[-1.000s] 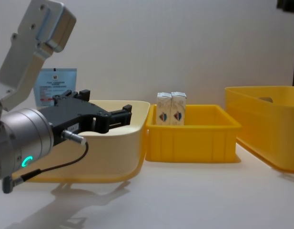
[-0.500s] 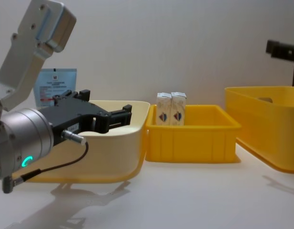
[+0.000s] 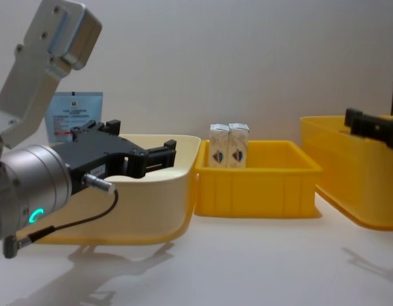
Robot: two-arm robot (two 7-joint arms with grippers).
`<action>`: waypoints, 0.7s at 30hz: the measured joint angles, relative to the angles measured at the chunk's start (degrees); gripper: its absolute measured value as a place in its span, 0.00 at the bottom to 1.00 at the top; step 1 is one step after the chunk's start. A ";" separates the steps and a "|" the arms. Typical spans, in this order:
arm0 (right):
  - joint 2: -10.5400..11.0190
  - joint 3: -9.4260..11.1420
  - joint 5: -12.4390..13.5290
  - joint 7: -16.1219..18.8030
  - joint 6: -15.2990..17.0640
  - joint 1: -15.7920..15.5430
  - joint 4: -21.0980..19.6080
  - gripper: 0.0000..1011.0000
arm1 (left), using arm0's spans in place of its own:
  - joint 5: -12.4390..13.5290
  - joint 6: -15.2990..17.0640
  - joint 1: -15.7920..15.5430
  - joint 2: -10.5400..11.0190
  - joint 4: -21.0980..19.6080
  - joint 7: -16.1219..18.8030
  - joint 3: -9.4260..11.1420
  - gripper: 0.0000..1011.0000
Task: Bimanual collaborative sorting of washing and personal care products
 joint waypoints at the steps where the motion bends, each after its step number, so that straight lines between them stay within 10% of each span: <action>1: 0.00 0.00 0.00 0.00 0.00 0.00 0.00 0.99 | 0.00 0.00 0.00 0.00 0.00 0.00 0.00 0.99; 21: -0.17 -1.60 -0.96 -3.02 -0.82 -3.98 -1.84 0.99 | 0.00 0.00 0.00 0.00 0.00 0.00 0.00 0.99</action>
